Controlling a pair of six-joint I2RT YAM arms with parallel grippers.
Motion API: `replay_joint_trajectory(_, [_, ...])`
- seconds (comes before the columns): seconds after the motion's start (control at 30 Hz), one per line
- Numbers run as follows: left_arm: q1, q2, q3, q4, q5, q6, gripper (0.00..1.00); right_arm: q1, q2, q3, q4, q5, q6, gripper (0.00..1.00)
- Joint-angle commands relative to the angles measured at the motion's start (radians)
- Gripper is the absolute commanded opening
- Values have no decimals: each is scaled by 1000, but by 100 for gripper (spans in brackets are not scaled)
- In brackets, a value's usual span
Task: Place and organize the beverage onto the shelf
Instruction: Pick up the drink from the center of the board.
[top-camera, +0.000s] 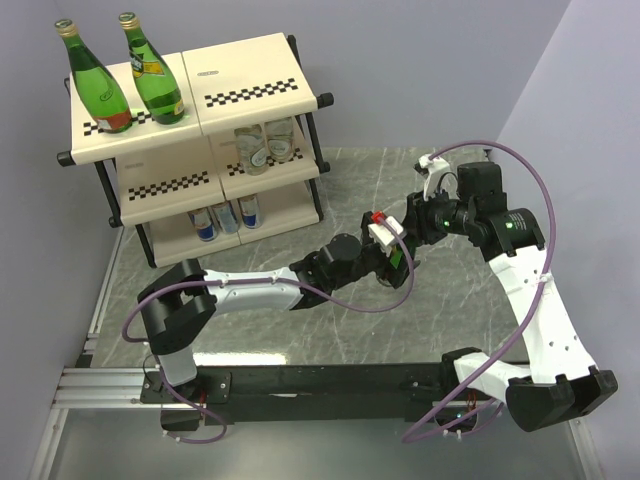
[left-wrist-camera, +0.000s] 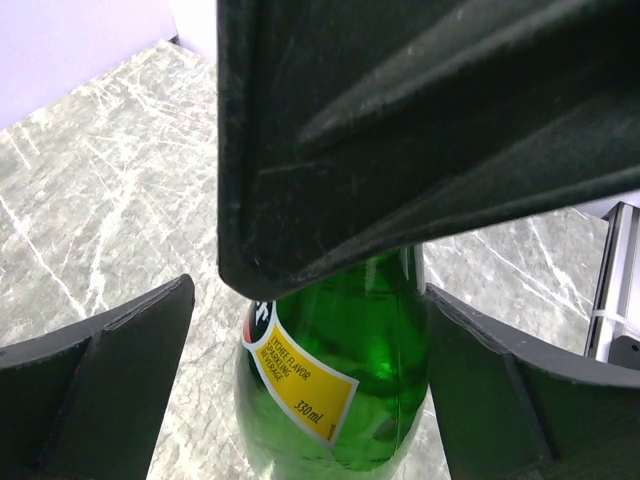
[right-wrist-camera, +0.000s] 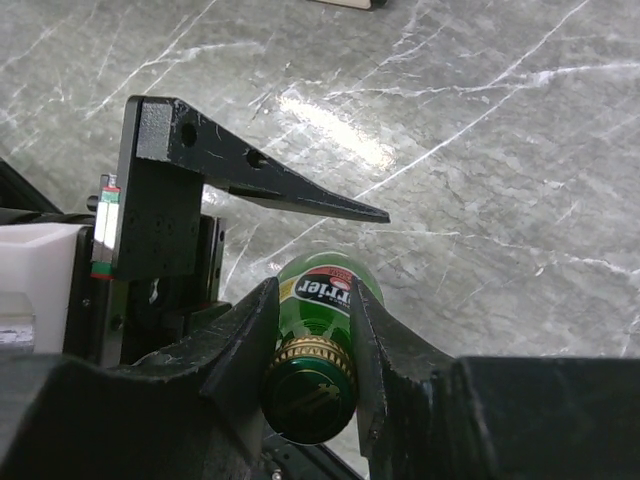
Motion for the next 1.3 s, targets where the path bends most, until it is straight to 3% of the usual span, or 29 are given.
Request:
replay_joint_trajectory(0.0, [-6, 18, -18, 78, -9, 14, 97, 6, -15, 83, 110, -47, 45, 0])
replay_joint_trajectory(0.77, [-6, 24, -27, 94, -10, 21, 91, -6, -13, 77, 147, -26, 69, 0])
replay_joint_trajectory(1.27, [-4, -5, -26, 92, 14, 9, 93, -6, -4, 54, 165, -20, 67, 0])
